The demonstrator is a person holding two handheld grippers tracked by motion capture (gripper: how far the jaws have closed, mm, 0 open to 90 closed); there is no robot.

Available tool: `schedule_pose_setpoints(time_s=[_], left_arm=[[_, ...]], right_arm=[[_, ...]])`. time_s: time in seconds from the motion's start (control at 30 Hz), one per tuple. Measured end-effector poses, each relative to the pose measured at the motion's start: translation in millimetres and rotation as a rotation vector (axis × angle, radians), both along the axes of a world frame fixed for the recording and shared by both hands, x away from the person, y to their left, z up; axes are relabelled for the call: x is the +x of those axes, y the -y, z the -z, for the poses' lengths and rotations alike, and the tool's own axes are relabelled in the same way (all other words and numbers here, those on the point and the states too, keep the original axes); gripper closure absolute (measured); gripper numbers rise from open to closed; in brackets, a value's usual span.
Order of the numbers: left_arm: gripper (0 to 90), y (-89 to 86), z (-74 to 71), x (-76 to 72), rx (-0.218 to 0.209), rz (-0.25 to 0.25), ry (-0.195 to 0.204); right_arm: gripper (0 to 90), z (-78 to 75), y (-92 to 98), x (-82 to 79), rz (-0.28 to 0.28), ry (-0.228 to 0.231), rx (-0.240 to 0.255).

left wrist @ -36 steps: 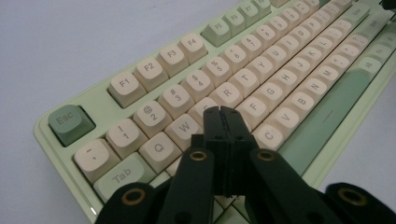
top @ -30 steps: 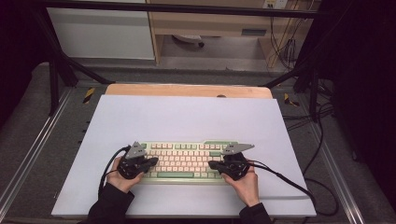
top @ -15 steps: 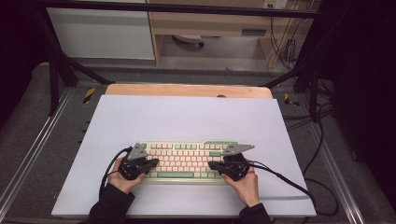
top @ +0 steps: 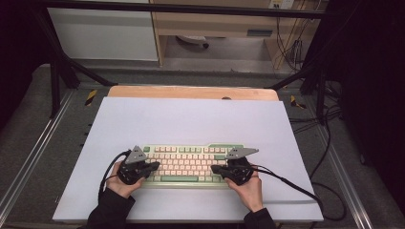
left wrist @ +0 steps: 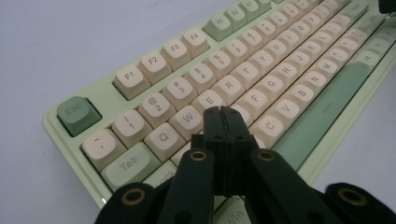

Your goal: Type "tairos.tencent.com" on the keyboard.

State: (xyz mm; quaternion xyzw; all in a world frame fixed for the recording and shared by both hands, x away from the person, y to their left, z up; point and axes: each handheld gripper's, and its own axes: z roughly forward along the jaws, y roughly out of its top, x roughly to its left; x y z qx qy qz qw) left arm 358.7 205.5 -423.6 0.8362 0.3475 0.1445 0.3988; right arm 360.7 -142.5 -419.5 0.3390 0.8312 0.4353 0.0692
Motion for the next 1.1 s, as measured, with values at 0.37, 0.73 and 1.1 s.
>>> schedule_pose_setpoints(time_s=[0.37,0.73,1.1], left_arm=[[89.8,-5.7,-2.7,-1.7,-0.014,-0.005,0.001],[89.8,-7.6,-3.3,-2.2,-0.018,-0.006,0.002],[89.8,-7.5,-2.3,-2.1,-0.016,-0.005,0.0]], right_arm=[[90.0,3.0,-17.6,0.0,-0.03,-0.005,-0.004],[90.0,8.3,-29.6,1.2,-0.051,-0.003,-0.015],[90.0,10.9,-30.7,2.2,-0.047,-0.007,-0.021]])
